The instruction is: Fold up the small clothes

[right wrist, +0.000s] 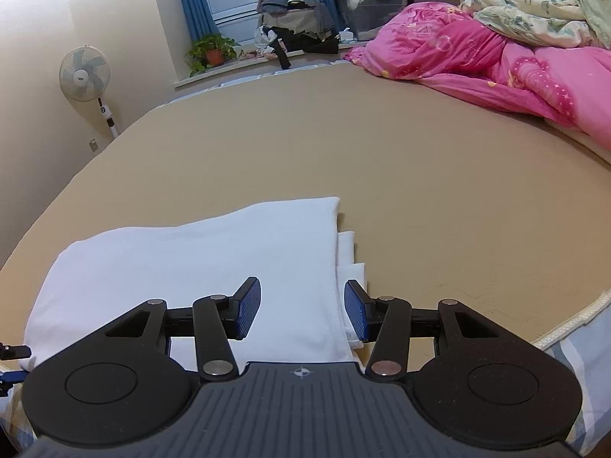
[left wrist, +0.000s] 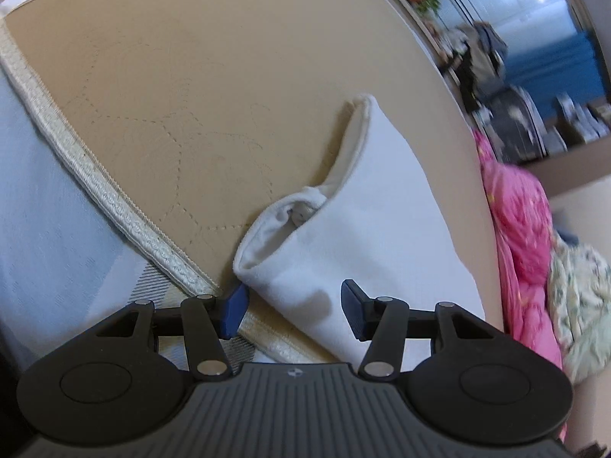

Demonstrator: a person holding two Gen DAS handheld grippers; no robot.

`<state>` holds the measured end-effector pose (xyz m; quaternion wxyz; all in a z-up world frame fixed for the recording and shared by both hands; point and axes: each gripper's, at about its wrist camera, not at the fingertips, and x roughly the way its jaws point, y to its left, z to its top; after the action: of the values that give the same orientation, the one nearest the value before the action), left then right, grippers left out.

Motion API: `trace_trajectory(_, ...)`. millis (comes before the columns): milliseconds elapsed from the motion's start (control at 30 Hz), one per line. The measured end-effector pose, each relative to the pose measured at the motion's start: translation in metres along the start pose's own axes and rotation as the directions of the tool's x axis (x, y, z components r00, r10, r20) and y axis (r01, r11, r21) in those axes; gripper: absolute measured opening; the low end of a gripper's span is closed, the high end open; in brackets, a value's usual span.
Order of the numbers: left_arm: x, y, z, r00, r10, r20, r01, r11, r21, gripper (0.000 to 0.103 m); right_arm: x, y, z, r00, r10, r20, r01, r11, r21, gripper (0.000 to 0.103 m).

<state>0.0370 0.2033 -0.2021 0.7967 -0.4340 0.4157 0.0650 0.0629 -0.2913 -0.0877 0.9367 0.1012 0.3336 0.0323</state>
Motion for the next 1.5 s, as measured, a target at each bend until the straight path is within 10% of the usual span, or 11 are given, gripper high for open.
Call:
trace_trajectory(200,0.003,-0.013,-0.01,0.994,0.054,0.1,-0.05,0.998,-0.045,0.057,-0.001,-0.002,-0.002,1.0,-0.003,-0.005,0.003,1.0,0.013,0.051)
trace_trajectory(400,0.002,-0.039,-0.023,0.978,0.142,0.154,-0.153,0.986,0.065,0.011,-0.002,-0.007,-0.002,0.999,-0.027,-0.024,0.027,0.999,0.021,0.051)
trace_trajectory(767,-0.014,-0.105,-0.01,0.963,0.222,0.15,-0.253,0.938,0.236,0.007,0.013,-0.049,-0.002,0.969,-0.188,-0.161,0.205,0.975,0.089,0.051)
trace_trajectory(1200,-0.008,-0.209,-0.052,0.917,0.302,0.262,-0.395,0.783,0.48,0.006,0.014,-0.082,0.004,0.973,-0.148,-0.176,0.176,0.972,0.158,0.051)
trace_trajectory(1367,-0.004,-0.318,-0.127,0.953,0.111,0.281,-0.282,0.663,0.694,0.005,0.01,-0.091,0.006,0.973,-0.175,-0.149,0.197,0.97,0.146,0.051)
trace_trajectory(1500,0.015,-0.382,-0.218,0.989,-0.048,0.14,-0.089,0.563,0.822,0.006,0.007,-0.102,0.005,0.973,-0.182,-0.143,0.205,0.965,0.165,0.051)
